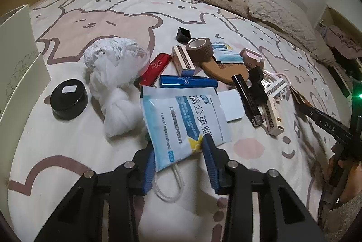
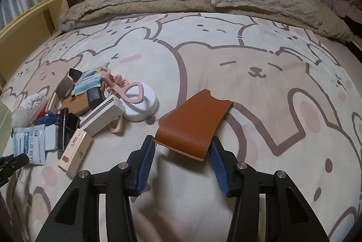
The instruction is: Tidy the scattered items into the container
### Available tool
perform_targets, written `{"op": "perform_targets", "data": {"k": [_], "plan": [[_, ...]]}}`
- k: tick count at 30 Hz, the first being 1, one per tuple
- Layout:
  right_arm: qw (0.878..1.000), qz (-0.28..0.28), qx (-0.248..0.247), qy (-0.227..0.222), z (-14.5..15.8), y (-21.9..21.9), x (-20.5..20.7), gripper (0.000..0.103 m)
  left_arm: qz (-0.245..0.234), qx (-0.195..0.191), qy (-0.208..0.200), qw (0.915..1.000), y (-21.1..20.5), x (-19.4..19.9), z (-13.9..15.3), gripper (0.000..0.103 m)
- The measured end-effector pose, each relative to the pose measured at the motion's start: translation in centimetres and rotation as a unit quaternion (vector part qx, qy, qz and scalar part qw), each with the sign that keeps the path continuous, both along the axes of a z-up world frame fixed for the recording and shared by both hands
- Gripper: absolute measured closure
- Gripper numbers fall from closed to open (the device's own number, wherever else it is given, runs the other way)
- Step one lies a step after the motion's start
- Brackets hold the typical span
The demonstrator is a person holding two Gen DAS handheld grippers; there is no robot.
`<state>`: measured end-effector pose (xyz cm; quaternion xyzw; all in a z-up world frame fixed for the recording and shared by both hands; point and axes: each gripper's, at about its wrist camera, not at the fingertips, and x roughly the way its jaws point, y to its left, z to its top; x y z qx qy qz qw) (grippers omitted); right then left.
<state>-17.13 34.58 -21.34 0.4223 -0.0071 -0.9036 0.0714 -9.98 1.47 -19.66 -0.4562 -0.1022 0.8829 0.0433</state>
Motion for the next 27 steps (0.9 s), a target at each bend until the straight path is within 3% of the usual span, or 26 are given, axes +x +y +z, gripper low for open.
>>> {"op": "perform_targets", "data": {"k": [12,17,27], "plan": [[0.998,0.025,-0.049,-0.013,1.3,-1.5,2.7,0.053,-0.018,0.01,-0.007,0.9998,0.2,1.5,0.3,0.073],[0.997,0.056,-0.041,-0.017,1.8,-2.9,4.6,0.053,-0.027,0.032,-0.009,0.9991,0.1,1.7,0.8,0.078],[0.994,0.081,-0.072,-0.024,2.4,-3.2,8.7,0.053,-0.027,0.075,-0.019,0.9966,-0.6,2.3,1.2,0.086]]}}
